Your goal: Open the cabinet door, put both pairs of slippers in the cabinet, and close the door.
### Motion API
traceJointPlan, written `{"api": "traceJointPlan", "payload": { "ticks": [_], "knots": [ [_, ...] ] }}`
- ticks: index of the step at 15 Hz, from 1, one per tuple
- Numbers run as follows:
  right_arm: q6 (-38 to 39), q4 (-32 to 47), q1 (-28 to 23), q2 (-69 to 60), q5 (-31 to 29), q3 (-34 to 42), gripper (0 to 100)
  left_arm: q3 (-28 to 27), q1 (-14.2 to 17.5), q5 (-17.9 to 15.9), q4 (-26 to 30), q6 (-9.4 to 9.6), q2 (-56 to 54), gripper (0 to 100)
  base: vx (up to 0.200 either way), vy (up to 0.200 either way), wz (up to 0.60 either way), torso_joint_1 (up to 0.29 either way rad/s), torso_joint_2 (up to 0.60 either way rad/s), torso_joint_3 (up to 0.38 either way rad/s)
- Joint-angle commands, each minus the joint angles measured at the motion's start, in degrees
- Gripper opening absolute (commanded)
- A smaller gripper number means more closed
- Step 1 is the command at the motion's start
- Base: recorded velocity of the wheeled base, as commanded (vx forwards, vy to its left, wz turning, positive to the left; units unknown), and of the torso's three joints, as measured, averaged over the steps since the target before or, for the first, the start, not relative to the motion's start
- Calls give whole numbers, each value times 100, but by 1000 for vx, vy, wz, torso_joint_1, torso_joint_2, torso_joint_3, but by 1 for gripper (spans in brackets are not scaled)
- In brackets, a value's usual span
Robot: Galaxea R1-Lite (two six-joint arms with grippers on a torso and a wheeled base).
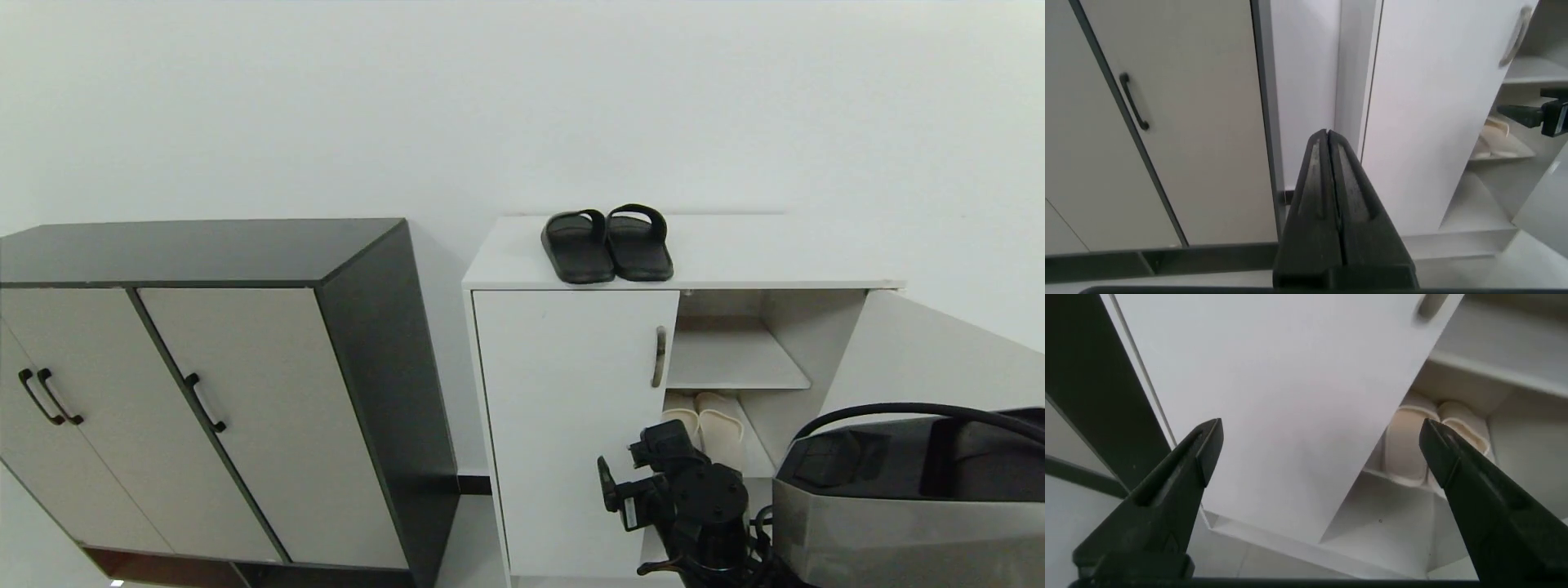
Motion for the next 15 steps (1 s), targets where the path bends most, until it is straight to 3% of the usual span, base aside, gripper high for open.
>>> {"api": "traceJointPlan", "payload": {
  "ticks": [1, 11, 15],
  "knots": [
    [-9, -6, 9, -6, -1, 3, 100, 0, -1, 2, -1, 2, 4, 0, 0, 0, 0, 178, -505, -325],
    [-53, -6, 35, -6, -10, 117, 100, 0, -1, 2, -1, 2, 4, 0, 0, 0, 0, 215, -531, -313],
    [-53, -6, 44, -41, 17, 135, 100, 0, -1, 2, -1, 2, 4, 0, 0, 0, 0, 96, -222, -128]
  ]
}}
